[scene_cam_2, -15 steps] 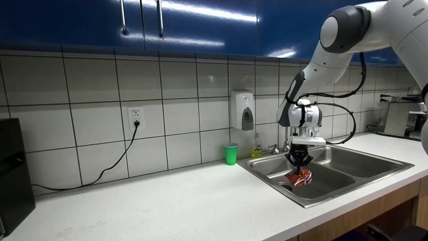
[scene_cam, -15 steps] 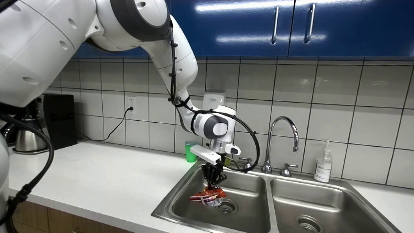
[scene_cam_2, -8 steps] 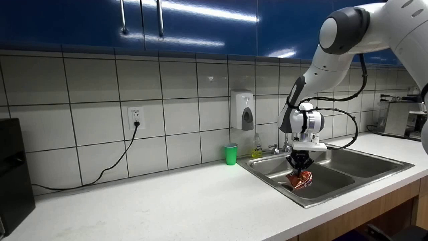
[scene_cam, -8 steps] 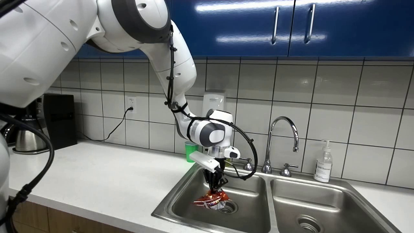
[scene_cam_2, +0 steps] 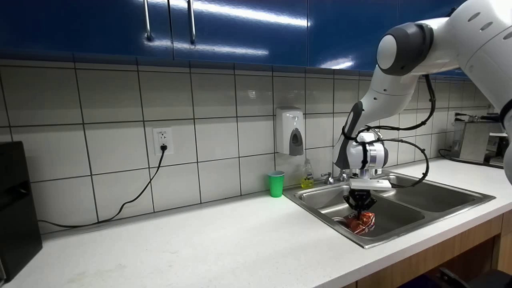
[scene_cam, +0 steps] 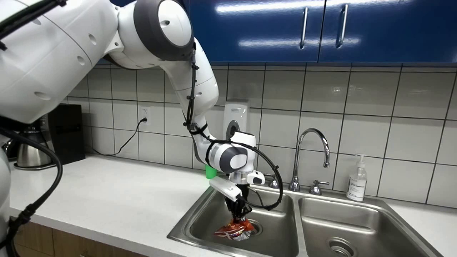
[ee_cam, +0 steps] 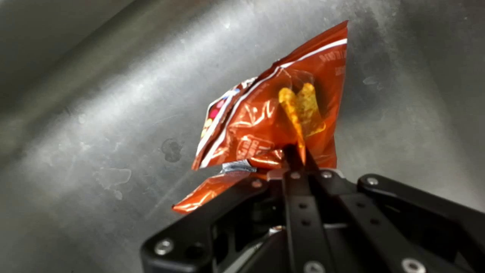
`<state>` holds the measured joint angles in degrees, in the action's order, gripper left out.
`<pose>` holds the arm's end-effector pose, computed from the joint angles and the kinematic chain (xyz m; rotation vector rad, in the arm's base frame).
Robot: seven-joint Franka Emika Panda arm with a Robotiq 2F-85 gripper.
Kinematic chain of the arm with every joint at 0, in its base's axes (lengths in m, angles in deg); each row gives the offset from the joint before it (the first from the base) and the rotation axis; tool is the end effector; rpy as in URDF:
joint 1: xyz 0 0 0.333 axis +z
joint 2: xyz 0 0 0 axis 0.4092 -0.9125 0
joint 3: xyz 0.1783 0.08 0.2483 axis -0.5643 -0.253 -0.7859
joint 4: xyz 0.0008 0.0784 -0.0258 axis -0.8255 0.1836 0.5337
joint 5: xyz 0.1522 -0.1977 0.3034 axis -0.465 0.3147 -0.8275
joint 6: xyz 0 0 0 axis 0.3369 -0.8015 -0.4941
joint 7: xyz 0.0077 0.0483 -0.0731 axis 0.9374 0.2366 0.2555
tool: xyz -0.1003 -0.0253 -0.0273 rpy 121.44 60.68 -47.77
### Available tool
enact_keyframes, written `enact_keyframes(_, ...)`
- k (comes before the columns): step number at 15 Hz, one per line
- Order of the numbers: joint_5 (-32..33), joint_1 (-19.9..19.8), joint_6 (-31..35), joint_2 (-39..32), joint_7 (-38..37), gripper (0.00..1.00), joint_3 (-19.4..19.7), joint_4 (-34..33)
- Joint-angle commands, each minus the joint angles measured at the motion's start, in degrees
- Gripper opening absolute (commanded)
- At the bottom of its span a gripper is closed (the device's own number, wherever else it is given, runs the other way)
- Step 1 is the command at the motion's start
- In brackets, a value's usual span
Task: Put the red packet in the left sink
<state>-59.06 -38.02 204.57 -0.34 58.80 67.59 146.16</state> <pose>0.5601 -0.2289 0.1266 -3.0191 0.7699 0.0155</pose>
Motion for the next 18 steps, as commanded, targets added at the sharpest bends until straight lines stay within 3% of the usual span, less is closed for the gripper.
enact_keyframes(1,0.6,-0.7,0.7,-2.4,-1.9,0.00,-0.6,-2.2)
enact_keyframes(18,1.2,-0.2,0.6,-6.8,-4.3,0.00,0.1,-6.4)
